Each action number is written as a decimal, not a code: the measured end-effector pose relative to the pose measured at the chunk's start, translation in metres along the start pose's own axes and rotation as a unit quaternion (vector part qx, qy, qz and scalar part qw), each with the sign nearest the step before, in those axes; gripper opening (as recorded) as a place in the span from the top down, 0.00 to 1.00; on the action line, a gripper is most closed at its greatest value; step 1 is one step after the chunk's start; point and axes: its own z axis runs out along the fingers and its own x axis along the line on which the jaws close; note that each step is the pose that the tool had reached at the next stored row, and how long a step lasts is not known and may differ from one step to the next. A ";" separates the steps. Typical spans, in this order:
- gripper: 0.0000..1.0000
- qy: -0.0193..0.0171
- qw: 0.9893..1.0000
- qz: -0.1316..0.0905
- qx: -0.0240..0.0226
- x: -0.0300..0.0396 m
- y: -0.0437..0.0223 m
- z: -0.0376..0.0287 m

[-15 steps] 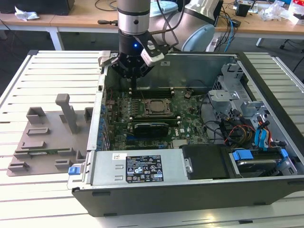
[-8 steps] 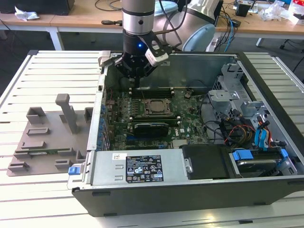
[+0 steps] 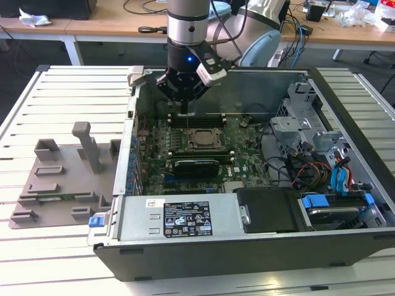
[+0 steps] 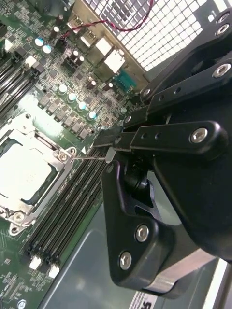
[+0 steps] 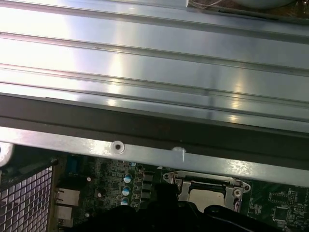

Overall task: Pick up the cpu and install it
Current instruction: 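Install the first cpu locking lever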

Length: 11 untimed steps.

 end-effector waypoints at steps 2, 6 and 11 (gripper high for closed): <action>0.89 0.000 1.000 0.000 0.000 -0.0029 -0.0004 -0.0001; 0.89 0.000 1.000 0.000 0.000 -0.0144 -0.0019 -0.0003; 0.89 0.001 1.000 0.000 0.000 -0.0204 -0.0025 0.0026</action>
